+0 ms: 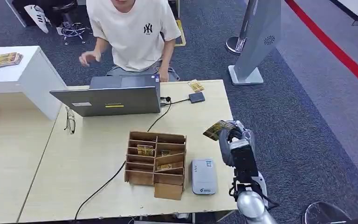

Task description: Pass the card to the sensor for recognition and then transmit it.

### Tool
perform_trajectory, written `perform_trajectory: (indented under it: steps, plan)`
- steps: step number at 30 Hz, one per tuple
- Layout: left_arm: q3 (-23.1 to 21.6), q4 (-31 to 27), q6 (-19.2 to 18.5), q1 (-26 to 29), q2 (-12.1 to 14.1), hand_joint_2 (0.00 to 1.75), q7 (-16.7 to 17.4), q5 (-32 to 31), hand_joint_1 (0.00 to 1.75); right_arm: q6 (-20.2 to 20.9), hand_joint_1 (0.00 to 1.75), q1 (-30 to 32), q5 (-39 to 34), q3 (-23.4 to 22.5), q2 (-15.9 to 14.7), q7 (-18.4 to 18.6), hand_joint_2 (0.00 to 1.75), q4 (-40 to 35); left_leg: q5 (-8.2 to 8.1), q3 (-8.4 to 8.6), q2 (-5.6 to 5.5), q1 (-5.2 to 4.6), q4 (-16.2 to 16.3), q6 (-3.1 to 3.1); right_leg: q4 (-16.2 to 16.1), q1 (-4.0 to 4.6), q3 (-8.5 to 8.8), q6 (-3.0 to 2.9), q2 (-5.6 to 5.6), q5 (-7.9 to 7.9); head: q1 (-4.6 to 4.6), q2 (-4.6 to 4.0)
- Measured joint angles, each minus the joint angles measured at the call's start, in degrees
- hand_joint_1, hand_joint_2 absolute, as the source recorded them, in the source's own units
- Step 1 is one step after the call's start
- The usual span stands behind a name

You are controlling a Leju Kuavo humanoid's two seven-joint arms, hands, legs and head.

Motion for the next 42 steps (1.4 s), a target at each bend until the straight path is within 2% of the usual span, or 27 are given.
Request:
perform_trajectory:
  steps: [5, 10, 14, 21, 29, 36, 42]
  plan:
    - [1.18, 0.00, 0.28, 0.14, 0.00, 0.00, 0.00, 1.09, 0.00, 3.65, 1.75, 3.47, -4.89, -2.51, -0.37, 0.68, 1.75, -1.86, 0.00, 0.00, 0.01, 0.00, 0.00, 0.00, 0.01, 0.00, 0.00, 0.00, 0.01, 0.00, -0.02, 0.00]
    - [2.36, 0.00, 0.66, 0.15, 0.00, 0.00, -0.13, 2.10, 0.00, 7.38, 1.75, 5.23, -6.83, -2.88, -1.86, 2.33, 1.75, -1.94, 0.01, 0.00, 0.01, 0.01, 0.00, -0.01, 0.01, 0.00, 0.00, 0.00, 0.01, 0.00, 0.00, 0.00]
    - [3.01, 0.00, 0.74, 0.11, 0.00, 0.00, -0.15, 2.64, 0.00, 10.61, 1.75, 5.36, -7.12, -2.14, -3.43, 3.76, 1.75, -1.05, 0.01, 0.00, 0.01, 0.00, 0.00, -0.01, 0.01, 0.00, 0.00, 0.00, 0.01, 0.00, 0.00, 0.00]
    - [3.98, 0.00, 0.92, -0.02, 0.02, 0.00, -0.15, 3.26, 0.00, 13.59, 1.75, 4.49, -6.09, 0.90, -4.85, 4.90, 1.75, 2.32, 0.01, 0.01, 0.01, 0.01, 0.00, -0.01, 0.02, 0.00, 0.00, 0.00, 0.01, 0.00, 0.00, 0.00]
    - [4.22, 0.00, 1.27, -0.12, 0.02, 0.00, -0.13, 3.32, 0.00, 15.08, 1.75, 2.47, -3.53, 3.68, -5.60, 6.69, 1.75, 6.67, 0.01, 0.01, 0.03, 0.01, 0.00, -0.01, 0.02, 0.00, 0.00, 0.00, 0.03, 0.00, 0.00, 0.00]
    - [4.26, 0.00, 1.20, -0.28, 0.04, 0.00, 0.53, 3.39, 0.00, 11.78, 1.75, 0.99, 6.16, 6.19, -5.75, 9.57, 1.75, 11.41, 0.01, 0.00, 0.01, 0.01, 0.00, -0.01, 0.02, 0.00, 0.01, 0.00, 0.00, 0.00, 0.00, 0.00]
    - [4.30, -0.02, 0.72, -0.29, 0.04, 0.00, 0.79, 3.39, 0.00, 11.32, 1.75, 0.97, 9.80, 6.23, -5.79, 10.99, 1.75, 12.70, 0.01, 0.00, 0.01, 0.01, 0.00, -0.01, 0.02, 0.00, -0.01, 0.00, 0.01, 0.00, 0.00, 0.00]
